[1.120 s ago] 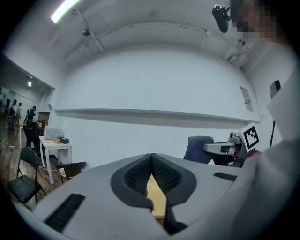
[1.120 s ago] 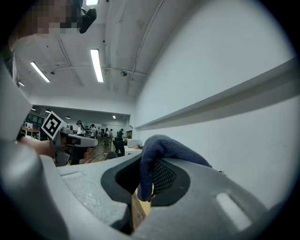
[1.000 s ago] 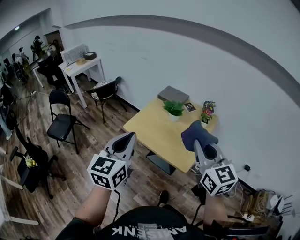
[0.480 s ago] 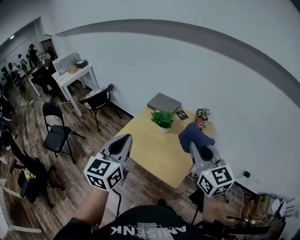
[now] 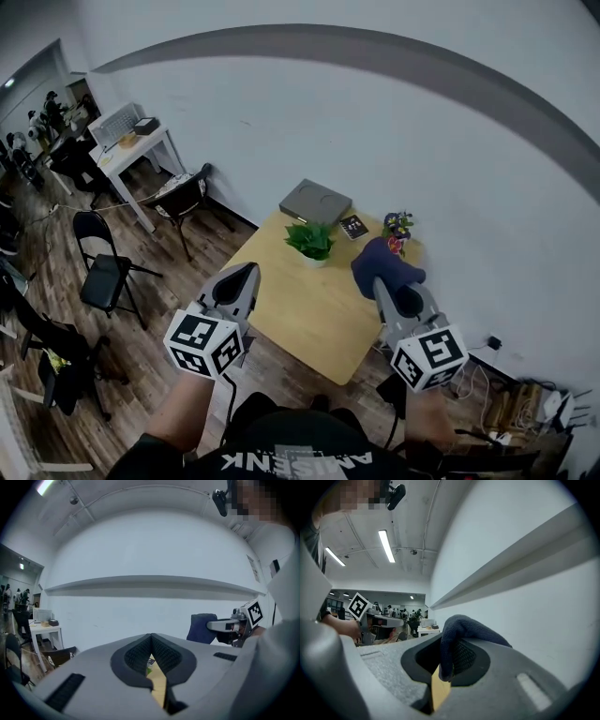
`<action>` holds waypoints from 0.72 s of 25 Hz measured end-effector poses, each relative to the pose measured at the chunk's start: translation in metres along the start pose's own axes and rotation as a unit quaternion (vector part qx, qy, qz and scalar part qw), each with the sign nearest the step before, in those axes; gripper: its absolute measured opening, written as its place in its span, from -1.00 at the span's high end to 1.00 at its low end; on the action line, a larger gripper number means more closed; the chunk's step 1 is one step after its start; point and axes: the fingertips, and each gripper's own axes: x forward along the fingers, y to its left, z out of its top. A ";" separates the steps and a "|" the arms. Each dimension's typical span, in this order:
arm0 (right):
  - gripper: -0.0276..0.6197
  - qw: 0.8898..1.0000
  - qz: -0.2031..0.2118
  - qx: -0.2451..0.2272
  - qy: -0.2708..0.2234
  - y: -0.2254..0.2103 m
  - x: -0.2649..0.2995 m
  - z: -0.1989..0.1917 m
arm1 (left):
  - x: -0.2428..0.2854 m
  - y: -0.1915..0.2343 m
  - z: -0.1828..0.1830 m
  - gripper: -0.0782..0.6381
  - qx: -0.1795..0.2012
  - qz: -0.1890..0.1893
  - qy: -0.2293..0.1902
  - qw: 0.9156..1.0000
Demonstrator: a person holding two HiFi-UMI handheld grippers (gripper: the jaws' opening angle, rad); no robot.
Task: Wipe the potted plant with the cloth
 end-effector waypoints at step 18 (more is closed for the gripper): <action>0.83 0.992 -0.124 -0.011 0.004 -0.021 0.075 0.009 | 0.095 0.090 -0.001 0.78 0.041 -0.121 0.021 0.992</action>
